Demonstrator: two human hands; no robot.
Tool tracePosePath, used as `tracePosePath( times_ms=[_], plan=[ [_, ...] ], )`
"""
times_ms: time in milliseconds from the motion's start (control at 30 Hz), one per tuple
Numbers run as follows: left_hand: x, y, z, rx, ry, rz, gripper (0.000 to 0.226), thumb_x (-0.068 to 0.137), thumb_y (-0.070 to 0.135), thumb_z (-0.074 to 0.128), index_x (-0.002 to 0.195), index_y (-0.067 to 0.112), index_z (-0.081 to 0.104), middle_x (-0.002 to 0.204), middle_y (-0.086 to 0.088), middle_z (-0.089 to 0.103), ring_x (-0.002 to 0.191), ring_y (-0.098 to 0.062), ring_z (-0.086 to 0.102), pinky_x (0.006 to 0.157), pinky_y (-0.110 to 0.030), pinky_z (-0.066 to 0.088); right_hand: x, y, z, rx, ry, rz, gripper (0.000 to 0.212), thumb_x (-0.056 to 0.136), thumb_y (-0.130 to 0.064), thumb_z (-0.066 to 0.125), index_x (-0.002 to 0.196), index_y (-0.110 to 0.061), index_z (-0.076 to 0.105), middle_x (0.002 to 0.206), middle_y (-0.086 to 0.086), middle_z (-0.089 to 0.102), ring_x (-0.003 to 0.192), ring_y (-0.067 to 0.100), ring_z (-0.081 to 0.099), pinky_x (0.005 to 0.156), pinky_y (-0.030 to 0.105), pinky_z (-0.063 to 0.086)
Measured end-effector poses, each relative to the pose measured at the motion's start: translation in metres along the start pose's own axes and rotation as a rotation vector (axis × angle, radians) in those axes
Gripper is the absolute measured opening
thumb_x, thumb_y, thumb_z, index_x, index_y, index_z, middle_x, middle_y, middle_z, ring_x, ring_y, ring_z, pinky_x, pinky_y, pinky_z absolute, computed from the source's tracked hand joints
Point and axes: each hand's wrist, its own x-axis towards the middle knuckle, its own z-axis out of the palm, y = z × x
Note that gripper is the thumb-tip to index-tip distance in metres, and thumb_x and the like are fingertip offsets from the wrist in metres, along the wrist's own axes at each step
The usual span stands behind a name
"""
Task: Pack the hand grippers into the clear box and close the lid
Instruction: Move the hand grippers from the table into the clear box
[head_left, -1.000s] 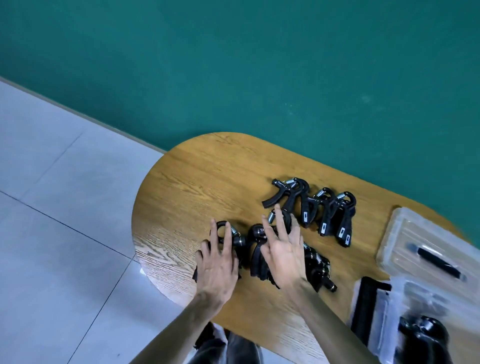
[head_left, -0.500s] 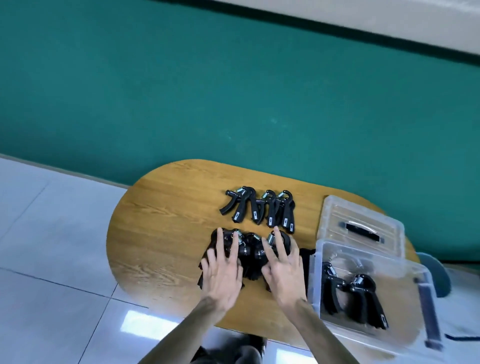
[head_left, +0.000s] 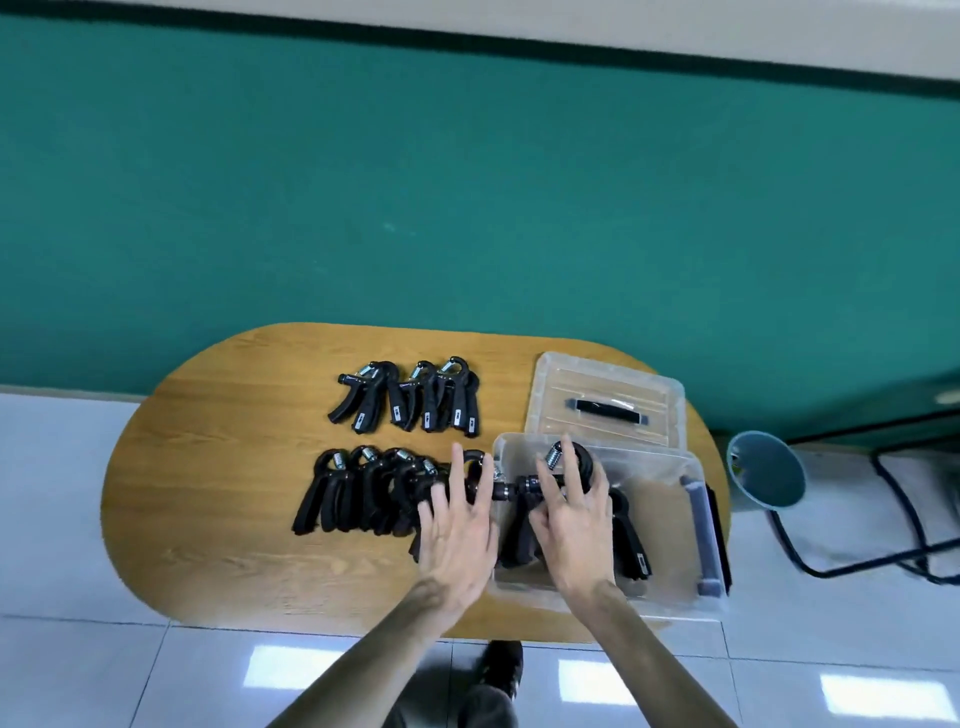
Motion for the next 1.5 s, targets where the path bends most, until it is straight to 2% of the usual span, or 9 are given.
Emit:
tracePosePath(
  times_ms=[200,300,467,600,733,933,1100,1333,1500],
  plan=[
    [0.016,0.062,0.019,0.025,0.004,0.064,0.078,0.103,0.029,0.041,0.161,0.023,-0.010,0.164,-0.024,-0.023,0.114,-0.033,0.043,0.095,-0.048,0.040,-0.008,0.066,-0.003,0.044,-0.002,0.095,0.070,0.077,-0.008,0.076,0.143,-0.014,0.054,0.164,0.013,0.030,0.130,0.050,0.038,0.100,0.064,0.046],
    [0.020,0.082,0.035,0.012,-0.046,0.065,0.078,0.103,0.027,0.042,0.161,0.023,-0.010,0.165,-0.022,-0.021,0.113,-0.033,0.042,0.093,-0.048,0.039,-0.010,0.091,0.004,0.060,-0.047,0.129,0.069,0.081,-0.011,0.074,0.146,-0.017,0.051,0.166,0.009,0.026,0.132,0.050,0.037,0.102,0.062,0.045],
    [0.029,0.100,0.064,-0.006,-0.078,0.063,0.075,0.102,0.027,0.042,0.162,0.022,-0.003,0.166,-0.024,-0.016,0.109,-0.032,0.044,0.087,-0.045,0.039,-0.015,0.120,0.030,0.119,-0.100,0.179,0.065,0.082,-0.013,0.073,0.145,-0.017,0.053,0.165,0.010,0.027,0.128,0.045,0.035,0.102,0.061,0.046],
    [0.039,0.105,0.087,-0.004,-0.103,0.043,0.076,0.099,0.026,0.047,0.162,0.022,0.005,0.167,-0.025,-0.010,0.105,-0.031,0.045,0.085,-0.045,0.039,-0.016,0.137,0.051,0.182,-0.154,0.194,0.067,0.080,-0.011,0.072,0.144,-0.018,0.053,0.165,0.010,0.028,0.126,0.048,0.038,0.099,0.061,0.047],
    [0.054,0.111,0.100,-0.011,-0.152,-0.015,0.075,0.101,0.027,0.044,0.163,0.022,0.002,0.167,-0.023,-0.014,0.108,-0.029,0.043,0.087,-0.044,0.039,-0.012,0.151,0.068,0.233,-0.186,0.200,0.067,0.081,-0.010,0.070,0.145,-0.018,0.052,0.166,0.010,0.026,0.130,0.052,0.039,0.102,0.061,0.044],
    [0.080,0.114,0.120,0.002,-0.213,-0.095,0.076,0.103,0.031,0.040,0.161,0.023,-0.008,0.165,-0.023,-0.019,0.114,-0.029,0.041,0.089,-0.043,0.037,-0.002,0.172,0.096,0.300,-0.302,0.103,0.064,0.093,-0.022,0.053,0.154,-0.020,0.036,0.170,0.008,0.008,0.141,0.052,0.023,0.108,0.067,0.035],
    [0.083,0.108,0.147,0.015,-0.211,-0.135,0.079,0.102,0.031,0.042,0.161,0.021,-0.009,0.165,-0.023,-0.022,0.112,-0.028,0.042,0.090,-0.044,0.042,0.005,0.176,0.118,0.329,-0.359,0.101,0.064,0.093,-0.030,0.045,0.155,-0.018,0.037,0.170,0.007,0.008,0.143,0.054,0.022,0.110,0.067,0.035],
    [0.091,0.107,0.173,0.033,-0.167,-0.112,0.083,0.101,0.035,0.043,0.160,0.022,-0.013,0.163,-0.030,-0.020,0.105,-0.030,0.044,0.084,-0.044,0.043,0.003,0.181,0.128,0.359,-0.324,0.089,0.065,0.095,-0.009,0.060,0.155,-0.019,0.037,0.170,0.007,0.009,0.145,0.049,0.023,0.105,0.061,0.041],
    [0.090,0.107,0.178,0.033,-0.146,-0.115,0.081,0.103,0.034,0.043,0.161,0.022,-0.012,0.162,-0.030,-0.021,0.104,-0.029,0.047,0.083,-0.044,0.046,0.004,0.183,0.130,0.340,-0.409,0.076,0.066,0.101,-0.009,0.049,0.159,-0.027,0.021,0.170,-0.001,-0.009,0.152,0.046,0.009,0.105,0.059,0.043]
  ],
)
